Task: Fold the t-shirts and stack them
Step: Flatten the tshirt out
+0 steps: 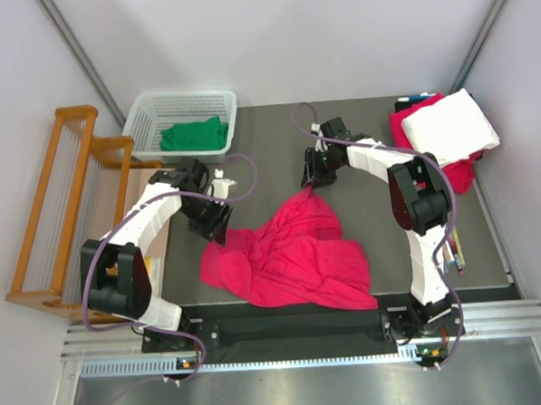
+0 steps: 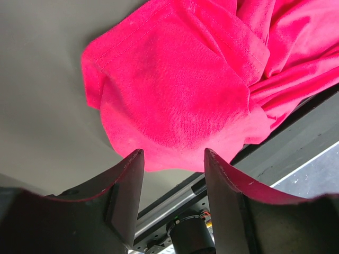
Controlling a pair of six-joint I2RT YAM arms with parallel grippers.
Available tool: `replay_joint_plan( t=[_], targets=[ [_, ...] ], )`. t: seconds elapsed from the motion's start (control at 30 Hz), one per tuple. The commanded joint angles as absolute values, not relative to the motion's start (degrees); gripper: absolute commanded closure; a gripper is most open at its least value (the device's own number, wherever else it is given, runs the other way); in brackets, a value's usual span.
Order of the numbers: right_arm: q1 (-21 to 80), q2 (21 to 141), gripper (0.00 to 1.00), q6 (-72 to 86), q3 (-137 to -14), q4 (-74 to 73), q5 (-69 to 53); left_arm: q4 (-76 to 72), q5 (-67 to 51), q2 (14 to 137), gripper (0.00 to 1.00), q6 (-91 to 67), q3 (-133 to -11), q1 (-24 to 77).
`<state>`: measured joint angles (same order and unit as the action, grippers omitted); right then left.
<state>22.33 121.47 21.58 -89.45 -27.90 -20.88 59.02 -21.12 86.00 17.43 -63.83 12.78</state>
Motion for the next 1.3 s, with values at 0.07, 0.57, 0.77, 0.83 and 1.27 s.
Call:
replay_joint_plan(
  t=[0.07,0.57,0.77,0.83,1.27],
  targets=[
    [22.2,121.0,0.72,22.7,-91.3,-27.1,-23.1,57.9,-21.2,84.1,0.46,15.9,-65.4,12.5],
    [17.3,107.0,1.00,23.3,-95.4,-28.8,-12.0,54.8,-17.8,92.1,0.22,12.3,-70.3,12.5],
    [7.5,113.1,1.00,24.5,-109.8,-33.6,-14.8,55.5,-18.6,91.9,0.24,12.2,-72.3,12.6],
    [6.2,113.6,1.00,24.4,-110.9,-34.1,-14.8,55.3,-18.5,92.1,0.24,12.0,-72.3,12.6],
    [8.8,110.8,1.00,24.0,-99.6,-30.0,-16.3,50.8,-13.4,105.5,0.22,6.9,-84.7,16.3]
  ],
)
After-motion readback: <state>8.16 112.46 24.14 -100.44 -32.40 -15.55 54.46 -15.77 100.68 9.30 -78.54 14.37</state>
